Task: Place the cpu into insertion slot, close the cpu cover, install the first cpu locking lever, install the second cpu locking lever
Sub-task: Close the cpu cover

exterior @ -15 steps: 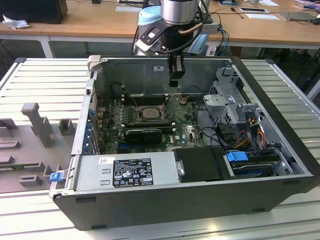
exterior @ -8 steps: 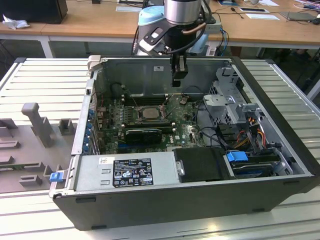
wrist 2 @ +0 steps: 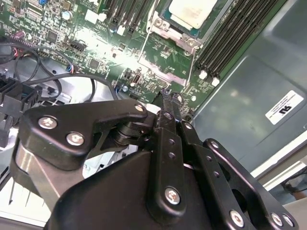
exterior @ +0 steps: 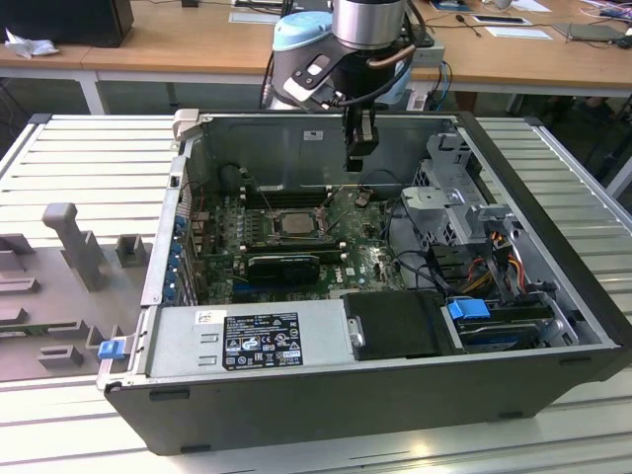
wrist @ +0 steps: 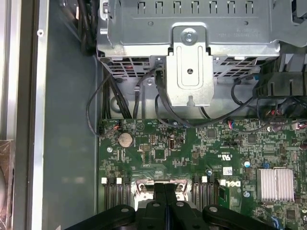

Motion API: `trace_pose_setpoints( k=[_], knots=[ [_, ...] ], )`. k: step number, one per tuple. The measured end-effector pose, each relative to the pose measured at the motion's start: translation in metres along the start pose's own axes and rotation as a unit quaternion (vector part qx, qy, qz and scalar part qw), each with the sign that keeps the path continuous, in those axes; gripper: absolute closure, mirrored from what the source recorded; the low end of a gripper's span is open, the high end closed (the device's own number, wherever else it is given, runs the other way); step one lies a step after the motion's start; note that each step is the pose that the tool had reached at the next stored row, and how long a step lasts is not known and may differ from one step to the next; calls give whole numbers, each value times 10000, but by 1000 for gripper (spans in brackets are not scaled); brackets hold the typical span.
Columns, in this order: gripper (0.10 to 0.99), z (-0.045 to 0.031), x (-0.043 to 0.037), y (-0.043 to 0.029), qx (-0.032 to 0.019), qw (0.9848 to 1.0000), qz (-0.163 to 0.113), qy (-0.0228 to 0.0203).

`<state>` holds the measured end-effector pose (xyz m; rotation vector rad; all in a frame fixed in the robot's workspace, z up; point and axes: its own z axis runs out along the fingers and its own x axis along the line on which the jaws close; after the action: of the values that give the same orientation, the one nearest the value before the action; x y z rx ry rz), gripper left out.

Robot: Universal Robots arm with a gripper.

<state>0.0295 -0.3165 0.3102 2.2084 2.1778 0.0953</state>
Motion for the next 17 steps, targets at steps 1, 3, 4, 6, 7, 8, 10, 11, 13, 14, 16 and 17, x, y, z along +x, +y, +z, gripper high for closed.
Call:
trace_pose_setpoints(
  k=[1, 3, 4, 6, 7, 8, 10, 11, 13, 14, 16, 17],
  knots=[
    [980, 1, 0, 8, 0, 10000, 0, 0],
    [980, 1, 0, 22, 0, 10000, 0, 0],
    [980, 2, 0, 27, 0, 10000, 0, 0],
    [980, 3, 1, 39, 0, 10000, 0, 0],
    [980, 3, 0, 43, 0, 10000, 0, 0],
    [980, 3, 1, 48, 0, 10000, 0, 0],
    [980, 5, 1, 63, 0, 10000, 0, 0],
    [980, 5, 1, 72, 0, 10000, 0, 0],
    [980, 6, 1, 81, 0, 10000, 0, 0],
    [980, 9, 1, 89, 0, 10000, 0, 0],
    [980, 33, 1, 116, 0, 10000, 0, 0],
    [980, 48, 0, 124, 0, 10000, 0, 0]
  ],
)
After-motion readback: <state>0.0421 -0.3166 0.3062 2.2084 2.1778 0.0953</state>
